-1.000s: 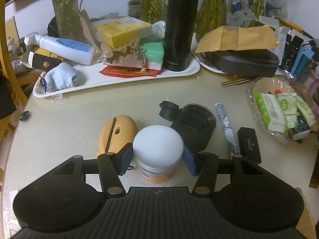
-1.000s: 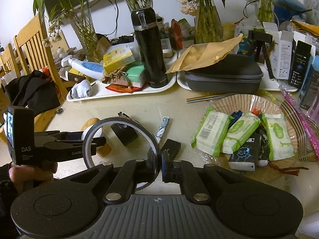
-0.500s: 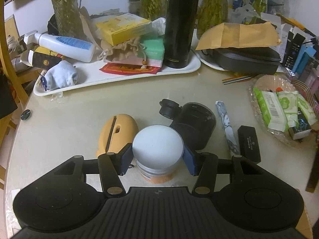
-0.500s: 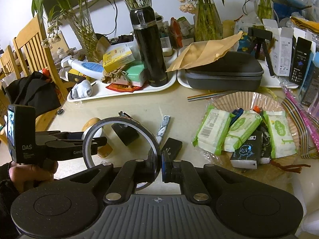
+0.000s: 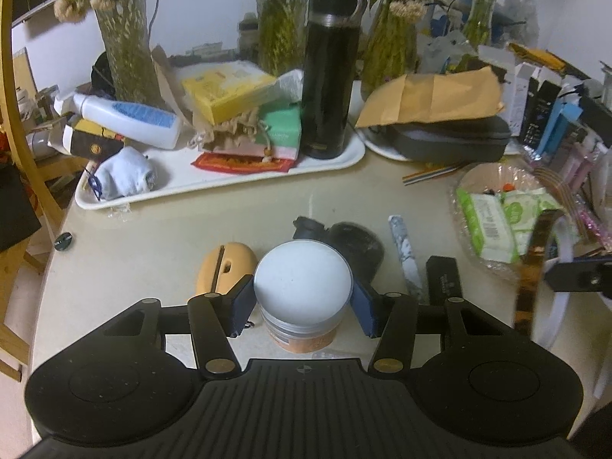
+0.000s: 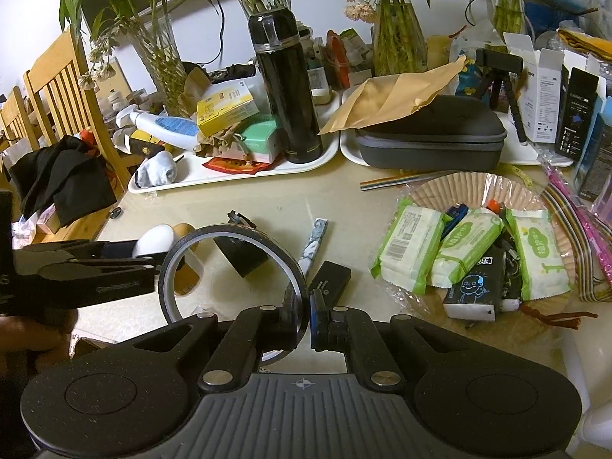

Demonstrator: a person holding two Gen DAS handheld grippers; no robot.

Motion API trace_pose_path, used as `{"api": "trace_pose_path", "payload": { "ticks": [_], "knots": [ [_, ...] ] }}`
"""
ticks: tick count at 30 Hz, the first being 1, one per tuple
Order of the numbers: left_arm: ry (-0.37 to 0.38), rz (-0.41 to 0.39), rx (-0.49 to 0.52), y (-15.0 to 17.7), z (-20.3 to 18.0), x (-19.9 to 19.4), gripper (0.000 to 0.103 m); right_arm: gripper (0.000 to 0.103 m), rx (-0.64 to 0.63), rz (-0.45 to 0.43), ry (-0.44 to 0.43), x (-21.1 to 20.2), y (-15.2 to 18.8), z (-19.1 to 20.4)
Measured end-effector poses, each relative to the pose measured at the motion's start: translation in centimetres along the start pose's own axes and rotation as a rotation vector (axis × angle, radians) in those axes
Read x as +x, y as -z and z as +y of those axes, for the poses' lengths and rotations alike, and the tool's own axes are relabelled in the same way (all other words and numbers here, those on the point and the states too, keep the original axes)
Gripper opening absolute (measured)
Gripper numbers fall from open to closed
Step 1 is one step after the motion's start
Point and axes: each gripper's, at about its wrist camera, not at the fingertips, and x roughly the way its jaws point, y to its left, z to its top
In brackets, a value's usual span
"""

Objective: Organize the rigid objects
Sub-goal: 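Carry the white jar with the left gripper and the amber ring with the right toward the box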

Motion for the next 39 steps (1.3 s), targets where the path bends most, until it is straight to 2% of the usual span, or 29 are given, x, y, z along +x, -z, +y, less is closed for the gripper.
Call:
{"api": "trace_pose_path", "payload": {
  "ticks": [6,21,30,39],
  "knots": [
    [-0.004,-0.027,0.031,-0.4,-0.5,-2.2,0.053,0.009,-0.006,-0.008,-0.009,-0.4,0.0,0.2],
    [0.044,-0.040,-0.006,-0.1,0.4,-7.8,0.053,0.009,-0.052,-0.007,-0.065,-1.2,0.8,1.7],
    [0.075,-0.022,-0.003,1.8,0.8,-10.5,0.053,0.009,-0.088,0.022,-0.092,-1.5,2.1,2.7],
    [0.082,0.021,-0.007,4.8,1.0,-11.6,0.053,0.009,-0.096,0.043,-0.093,-2.0,3.1,3.1]
  ]
}}
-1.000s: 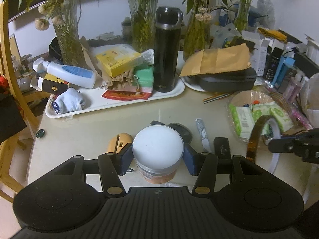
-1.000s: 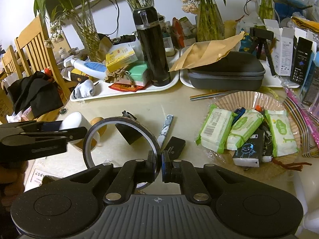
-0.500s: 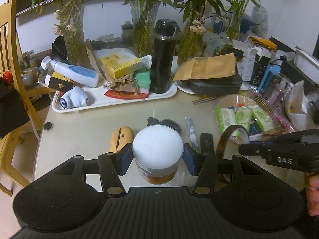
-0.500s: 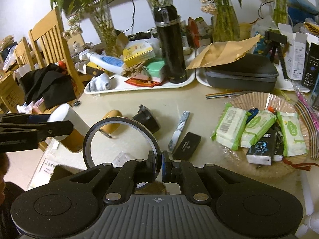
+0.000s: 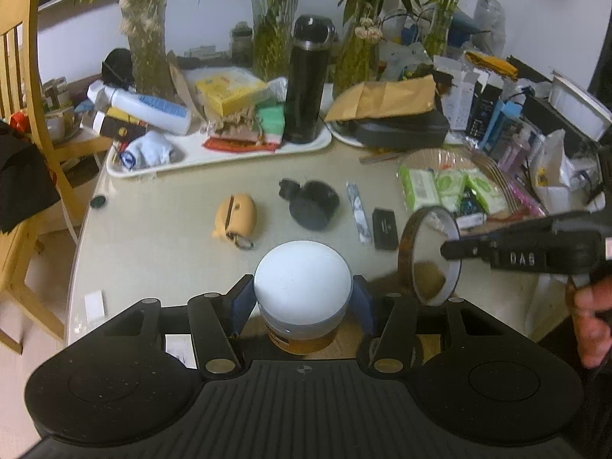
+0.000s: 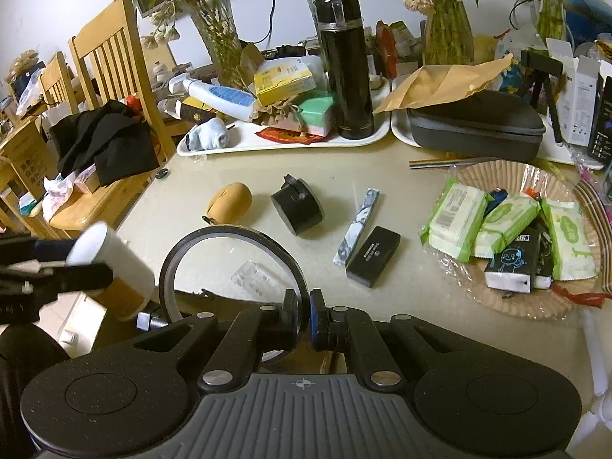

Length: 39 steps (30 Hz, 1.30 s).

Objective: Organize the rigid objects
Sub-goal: 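Carry the white jar with the left gripper and the amber ring with the right toward the box, then lower the white jar into the box and open the left gripper while the right releases the amber ring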

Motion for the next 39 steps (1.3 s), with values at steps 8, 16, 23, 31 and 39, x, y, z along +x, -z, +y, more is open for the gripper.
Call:
{"api": "trace_pose_path", "payload": {
  "ticks": [8,16,23,31,39],
  "knots": [
    [0.006,0.061,0.002,2.9,0.1,0.3,0.053,0.009,-0.011,0.011,-0.003,-0.1,0.5,0.4],
    [0.002,0.131,-0.001,5.0,0.5,1.8,0.053,0.009,-0.019,0.032,-0.001,0.2,0.7,0.6],
    [-0.033,0.170,-0.016,6.1,1.1,2.7,0.054,0.009,-0.049,0.056,-0.006,0.5,1.2,1.2],
    [-0.047,0.095,-0.021,6.2,0.8,0.4,0.054,0.009,-0.060,0.068,-0.003,0.7,1.5,1.5],
    [-0.046,0.052,-0.019,6.8,0.5,-1.1,0.054,0.009,-0.079,0.095,-0.015,1.0,1.8,2.0]
  ]
}}
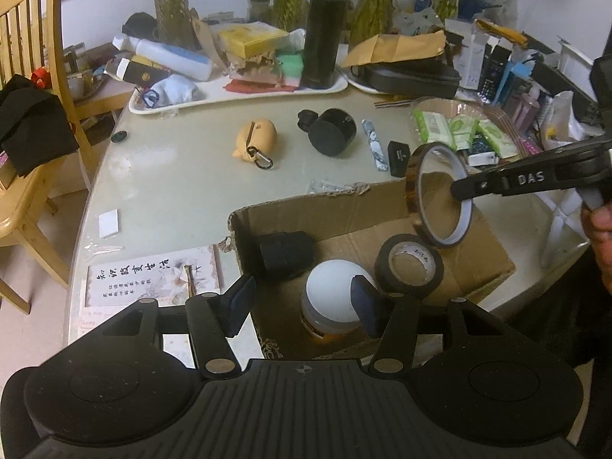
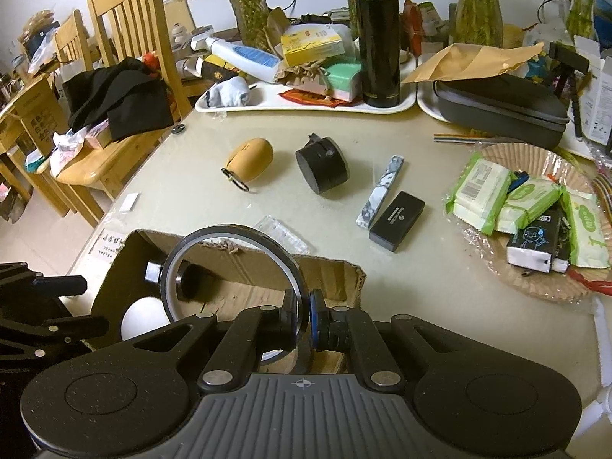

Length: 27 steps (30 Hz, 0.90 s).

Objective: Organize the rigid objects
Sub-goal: 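Lower the white jar into the box and open the left gripper while the right releases the amber ring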

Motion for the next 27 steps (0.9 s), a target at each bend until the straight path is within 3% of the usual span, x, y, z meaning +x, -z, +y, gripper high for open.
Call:
{"api": "trace_pose_path", "payload": {
  "ticks": [7,11,12,15,27],
  "knots": [
    [0.010,-0.027,-0.009,0.2,0.1,-0.8,0.054,0.015,-0.045,0.083,-0.002,1.3,0.2,1.1],
    [0.012,-0.045,-0.021,0.2,0.4,-1.2,0.054,0.078,-0.066,0.043,0.010,1.0,0.0,1.8],
    [0.012,-0.049,-0.023,0.2,0.4,-1.4,0.054,0.087,-0.067,0.024,0.015,0.7,-0.1,1.7],
    [0.014,-0.054,-0.024,0.2,0.5,-1.5,0.054,0.097,-0.044,0.000,0.025,0.4,-0.4,1.2],
    [0.014,-0.056,-0.017,0.2,0.4,-1.5,0.054,0.103,-0.003,0.005,0.092,0.6,-0.5,0.3]
  ]
}}
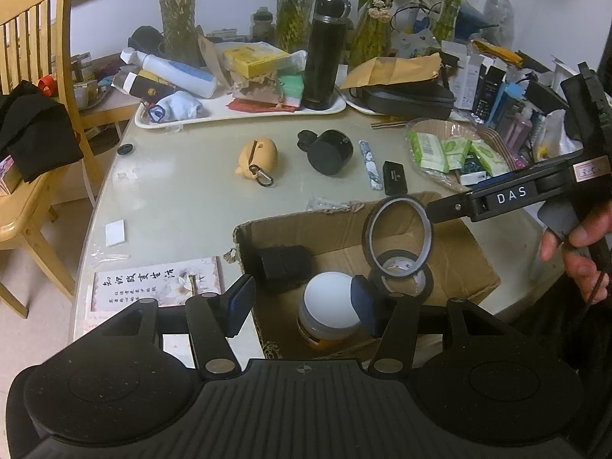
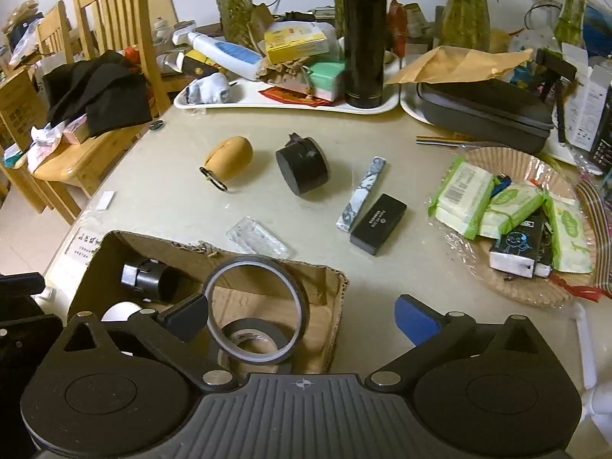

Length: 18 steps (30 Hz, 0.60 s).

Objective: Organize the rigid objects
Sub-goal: 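Lower the white jar into the box and open the left gripper while the right releases the amber ring, then withdraw the right gripper from the box toward the black rectangular case while the left withdraws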

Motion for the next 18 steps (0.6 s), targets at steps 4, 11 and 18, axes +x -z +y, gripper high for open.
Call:
{"api": "trace_pose_path", "payload": {
  "ticks": [4,11,18],
  "knots": [
    [0.002,-0.001,-0.001,0.0,0.0,0.0,0.054,0.103,0.015,0.005,0.013,0.1,0.0,-0.3],
    [0.008,-0.004,-0.001,-0.1,-0.1,0.1,0.054,0.103,0.029,0.001,0.048,0.4,-0.1,-0.7],
    [0.021,-0.004,-0.001,-0.3,-0.1,0.1,0.054,0.103,0.020,-0.053,0.121,1.8,-1.5,-1.0]
  ]
}}
